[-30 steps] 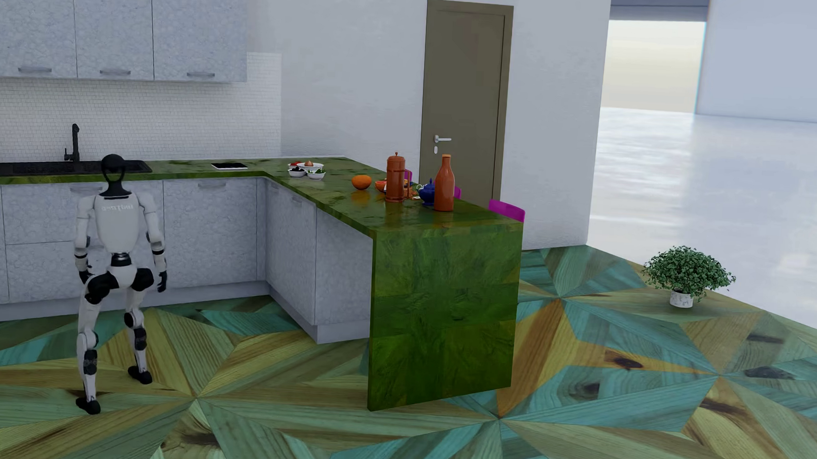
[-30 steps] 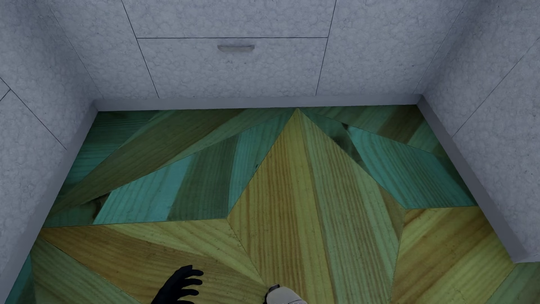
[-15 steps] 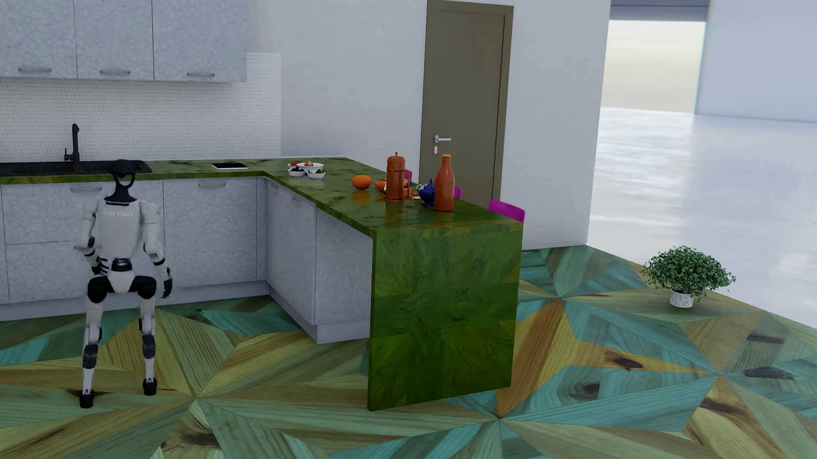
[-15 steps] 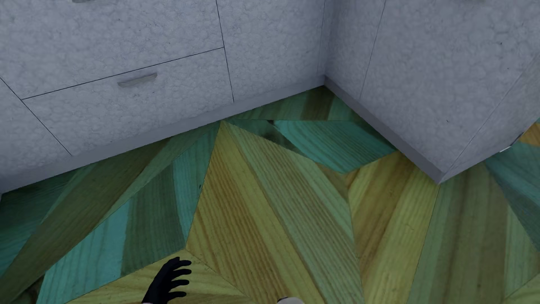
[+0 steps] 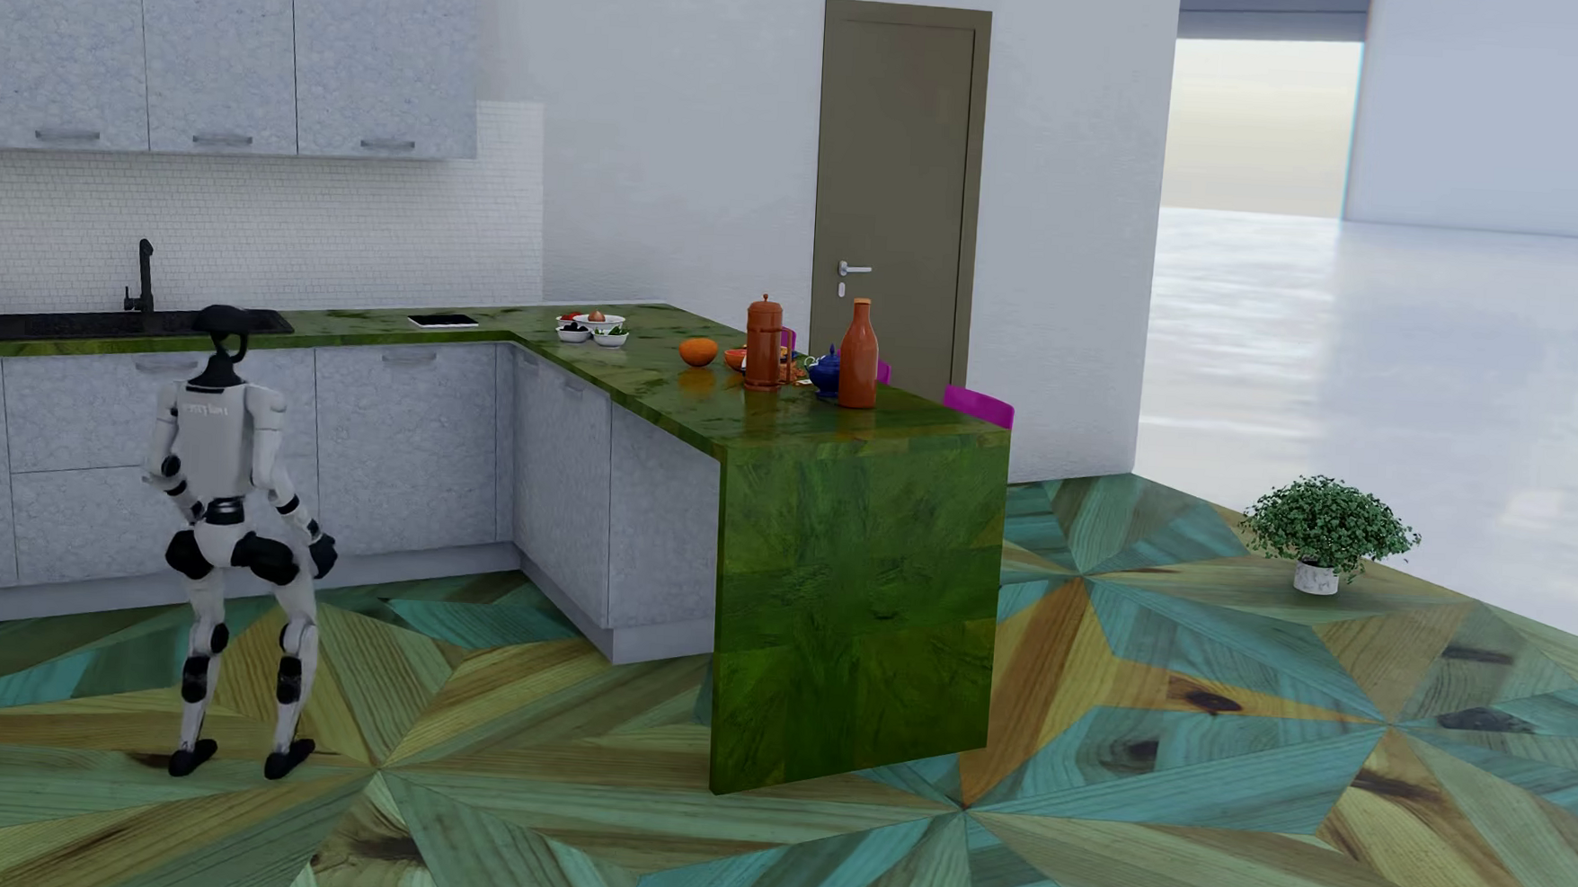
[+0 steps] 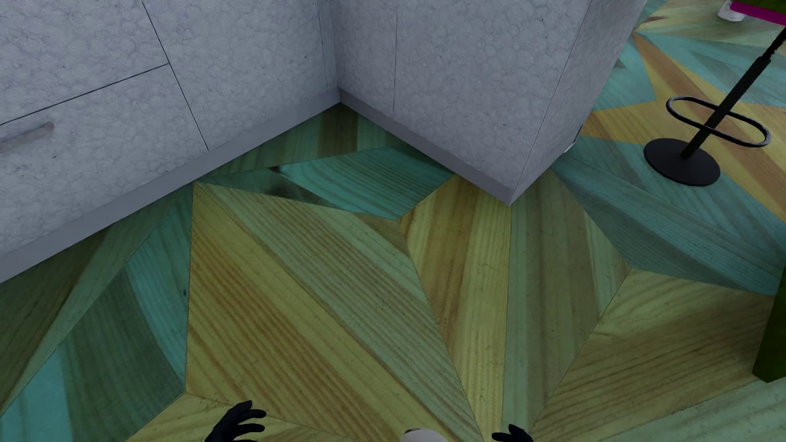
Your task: Turn around
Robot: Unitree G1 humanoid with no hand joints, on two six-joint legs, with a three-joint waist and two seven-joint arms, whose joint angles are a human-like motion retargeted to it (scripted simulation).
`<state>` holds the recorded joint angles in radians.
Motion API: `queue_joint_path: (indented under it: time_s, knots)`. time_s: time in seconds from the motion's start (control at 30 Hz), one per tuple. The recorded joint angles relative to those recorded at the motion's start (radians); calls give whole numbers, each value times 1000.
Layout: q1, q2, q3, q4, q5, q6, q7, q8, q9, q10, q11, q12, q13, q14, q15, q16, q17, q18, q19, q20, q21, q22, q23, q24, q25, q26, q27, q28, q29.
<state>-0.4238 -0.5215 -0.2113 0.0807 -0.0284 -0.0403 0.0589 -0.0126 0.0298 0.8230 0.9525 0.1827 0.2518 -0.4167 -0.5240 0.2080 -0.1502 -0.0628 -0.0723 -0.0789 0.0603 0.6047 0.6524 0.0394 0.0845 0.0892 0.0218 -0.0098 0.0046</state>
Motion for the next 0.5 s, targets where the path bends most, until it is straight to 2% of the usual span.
queue_joint_path:
  time_s: [0.03, 0.07, 0.13, 0.17, 0.23, 0.27, 0.3, 0.33, 0.37, 0.4, 0.47, 0.5]
  knots:
    - [-17, 18, 22, 17, -23, 2, 16, 8, -15, 44, -54, -35, 3, -28, 74, -27, -27, 26, 150, -13, 0, 1, 35, -5, 0, -4, -7, 20, 17]
    - [-32, 12, 22, 38, 3, 23, 7, 8, -25, 71, -74, -40, 8, -46, 125, -53, -24, 7, 95, -36, -28, -18, 31, -7, 6, -22, 2, 44, 26]
    - [14, 32, -68, 53, 26, 17, 45, 44, -31, 5, -134, 20, -17, -21, 165, -52, 11, 4, 94, -24, -9, -44, -14, -13, 24, -74, 65, 63, 30]
    - [25, 29, -71, 52, 30, 10, 38, 58, -24, -1, -147, 14, -13, -11, 182, -34, 23, -4, 94, -21, -12, -58, -13, -26, 33, -85, 87, 59, 26]
    - [34, 25, -59, 46, 64, 39, -36, 80, -9, -9, -176, -22, 36, -25, 212, -60, -10, -28, 94, -32, -11, -61, 29, -49, 46, -78, 109, 29, 11]
    - [43, 24, -90, 55, 76, 39, -30, 87, -2, -31, -192, -17, 27, -25, 228, -34, 24, -28, 91, -40, -37, -64, 24, -60, 41, -69, 130, 8, -14]
    - [39, 22, -92, 64, 91, 48, -31, 99, 7, -26, -213, -32, 30, -19, 247, -49, 4, -27, 92, -25, -12, -68, 18, -60, 37, -43, 138, -11, -37]
    - [50, 24, -107, 66, 101, 55, -38, 108, 10, -50, -236, -34, 43, -19, 260, -62, 5, -34, 88, -38, -18, -63, 16, -50, 34, -29, 141, -28, -49]
    - [69, 18, -143, 70, 80, 44, -10, 88, 3, -97, -257, -2, 23, 1, 257, -56, 15, -32, 63, -38, -15, -57, 8, -37, 30, -34, 155, -47, -50]
    - [82, 20, -120, 68, 48, 24, -10, 58, 17, -81, -247, -13, 40, 12, 245, -40, 14, -39, 75, -36, -16, -53, -2, -20, 20, -30, 159, -68, -40]
    - [61, 3, -68, 72, 72, 38, -64, 65, 11, -42, -275, -34, 56, -9, 312, -45, 3, -32, 88, -37, -30, -54, 14, 17, -14, -15, 160, -89, -2]
    - [97, -6, -94, 78, 72, 29, -48, 66, 4, -94, -256, -20, 53, -26, 275, -28, 25, -67, 78, -31, -29, -31, 10, 35, -36, -20, 159, -97, -15]
